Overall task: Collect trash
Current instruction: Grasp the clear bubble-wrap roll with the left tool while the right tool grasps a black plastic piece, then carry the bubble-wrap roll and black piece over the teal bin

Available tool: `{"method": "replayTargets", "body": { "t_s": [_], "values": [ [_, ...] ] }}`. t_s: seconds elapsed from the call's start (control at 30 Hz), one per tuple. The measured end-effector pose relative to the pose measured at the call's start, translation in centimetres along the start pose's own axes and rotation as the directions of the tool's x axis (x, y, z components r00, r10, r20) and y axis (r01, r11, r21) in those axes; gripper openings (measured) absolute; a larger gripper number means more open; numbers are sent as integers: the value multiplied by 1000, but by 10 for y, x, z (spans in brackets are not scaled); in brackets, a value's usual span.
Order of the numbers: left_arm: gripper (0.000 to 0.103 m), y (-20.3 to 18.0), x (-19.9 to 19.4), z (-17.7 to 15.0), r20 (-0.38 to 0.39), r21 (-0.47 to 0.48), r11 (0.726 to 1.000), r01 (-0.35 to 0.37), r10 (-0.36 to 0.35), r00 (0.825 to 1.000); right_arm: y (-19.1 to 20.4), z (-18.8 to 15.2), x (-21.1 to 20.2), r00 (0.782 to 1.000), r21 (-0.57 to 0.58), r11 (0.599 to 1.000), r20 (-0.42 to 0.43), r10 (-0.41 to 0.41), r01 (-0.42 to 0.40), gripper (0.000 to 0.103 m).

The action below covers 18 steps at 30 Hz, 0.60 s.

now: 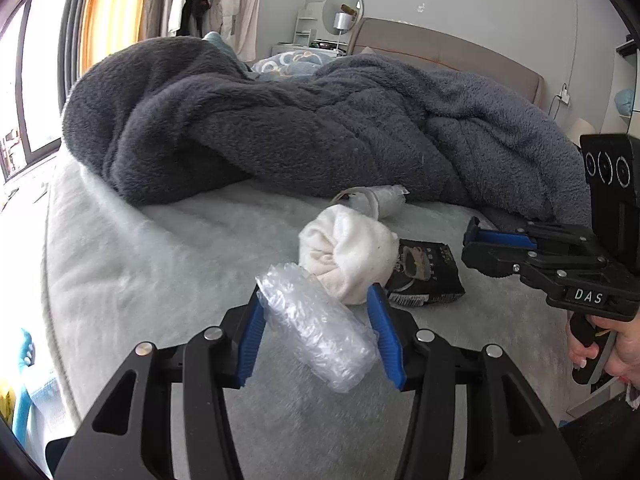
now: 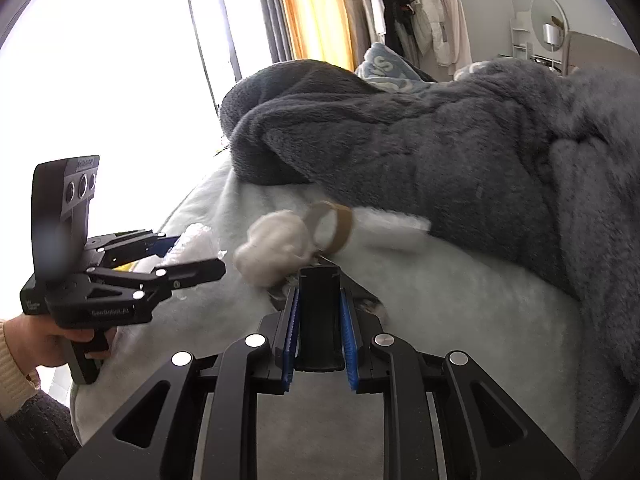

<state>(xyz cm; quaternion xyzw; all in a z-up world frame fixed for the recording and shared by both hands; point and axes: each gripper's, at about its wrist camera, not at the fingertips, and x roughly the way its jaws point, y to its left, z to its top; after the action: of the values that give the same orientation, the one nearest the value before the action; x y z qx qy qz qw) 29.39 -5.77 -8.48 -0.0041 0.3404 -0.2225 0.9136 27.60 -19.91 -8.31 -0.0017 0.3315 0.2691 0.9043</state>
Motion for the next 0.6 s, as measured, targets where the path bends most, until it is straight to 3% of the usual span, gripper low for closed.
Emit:
{"method": "replayTargets", "body": {
  "t_s": [0.6],
  "values": [
    [52, 35, -50, -20, -14, -117, 979, -165, 164, 986, 74, 34, 25, 999, -42, 998, -5, 47, -47, 20]
  ]
}}
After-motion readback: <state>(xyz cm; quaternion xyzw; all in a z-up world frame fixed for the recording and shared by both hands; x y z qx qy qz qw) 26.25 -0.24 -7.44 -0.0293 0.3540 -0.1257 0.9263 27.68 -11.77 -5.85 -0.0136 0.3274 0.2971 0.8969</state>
